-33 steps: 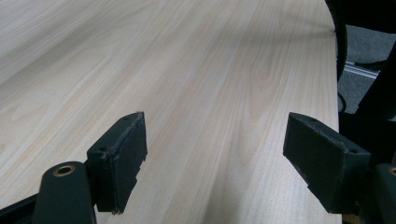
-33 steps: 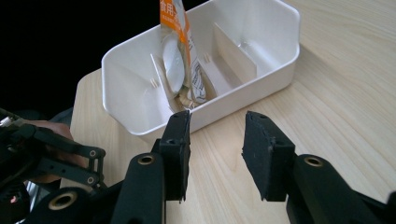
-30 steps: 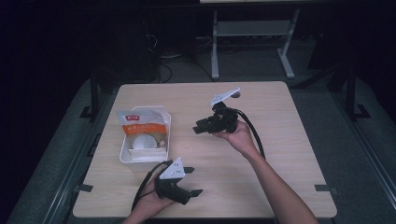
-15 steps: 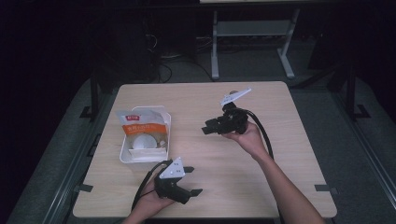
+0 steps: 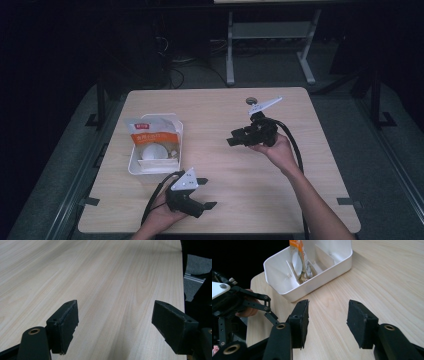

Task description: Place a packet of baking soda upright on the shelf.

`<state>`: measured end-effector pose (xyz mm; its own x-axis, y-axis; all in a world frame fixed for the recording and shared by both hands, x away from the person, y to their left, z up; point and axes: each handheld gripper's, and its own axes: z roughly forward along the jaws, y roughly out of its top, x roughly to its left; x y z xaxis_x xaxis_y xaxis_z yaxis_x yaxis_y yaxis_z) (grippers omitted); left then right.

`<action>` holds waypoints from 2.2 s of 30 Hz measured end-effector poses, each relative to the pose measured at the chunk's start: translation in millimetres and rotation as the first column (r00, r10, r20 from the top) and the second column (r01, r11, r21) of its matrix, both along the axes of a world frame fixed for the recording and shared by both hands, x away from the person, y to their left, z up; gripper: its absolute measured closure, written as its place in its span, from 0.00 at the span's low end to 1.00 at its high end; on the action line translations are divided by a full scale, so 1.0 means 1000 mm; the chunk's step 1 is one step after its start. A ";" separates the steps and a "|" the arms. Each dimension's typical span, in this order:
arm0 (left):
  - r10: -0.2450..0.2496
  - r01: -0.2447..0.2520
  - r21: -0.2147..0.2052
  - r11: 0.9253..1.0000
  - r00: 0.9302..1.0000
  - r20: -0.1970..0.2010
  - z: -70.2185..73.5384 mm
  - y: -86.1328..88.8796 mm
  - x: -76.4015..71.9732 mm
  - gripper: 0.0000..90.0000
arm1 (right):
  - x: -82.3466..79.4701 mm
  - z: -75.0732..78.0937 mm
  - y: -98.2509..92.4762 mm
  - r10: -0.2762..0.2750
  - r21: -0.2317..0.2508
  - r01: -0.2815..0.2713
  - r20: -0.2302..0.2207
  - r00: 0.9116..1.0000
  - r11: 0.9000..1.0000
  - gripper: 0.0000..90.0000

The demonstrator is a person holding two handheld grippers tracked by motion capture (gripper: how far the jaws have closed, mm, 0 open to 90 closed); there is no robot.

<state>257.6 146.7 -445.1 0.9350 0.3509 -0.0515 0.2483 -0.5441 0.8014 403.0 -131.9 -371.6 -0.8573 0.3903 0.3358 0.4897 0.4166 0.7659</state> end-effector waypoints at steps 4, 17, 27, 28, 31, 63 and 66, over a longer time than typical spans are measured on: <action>0.004 -0.004 0.000 1.000 1.000 -0.001 0.000 0.001 0.001 0.23 | -0.003 0.001 -0.008 -0.014 0.012 0.014 0.008 1.000 1.000 0.55; 0.014 -0.014 -0.001 1.000 1.000 0.001 0.000 0.001 0.002 0.23 | -0.014 -0.008 -0.037 -0.056 0.015 0.056 -0.004 0.998 0.998 0.53; 0.019 -0.019 -0.006 1.000 1.000 0.004 0.001 0.002 0.003 0.23 | -0.022 -0.011 -0.055 -0.081 0.016 0.081 -0.010 0.997 0.997 0.51; 0.020 -0.020 -0.007 1.000 1.000 0.004 0.001 0.002 0.003 0.23 | -0.022 -0.011 -0.056 -0.082 0.016 0.082 -0.012 0.997 0.996 0.51; 0.019 -0.019 -0.004 1.000 1.000 0.003 0.001 0.002 0.003 0.23 | -0.025 -0.013 -0.061 -0.089 0.016 0.089 -0.015 0.996 0.996 0.51; 0.033 -0.033 -0.015 0.999 0.999 -0.003 0.001 0.003 0.006 0.23 | -0.060 -0.039 -0.112 -0.175 -0.008 0.175 -0.061 0.983 0.985 0.46; 0.035 -0.035 -0.017 0.999 0.999 -0.003 0.001 0.003 0.006 0.23 | -0.063 -0.042 -0.116 -0.184 -0.007 0.184 -0.062 0.981 0.983 0.46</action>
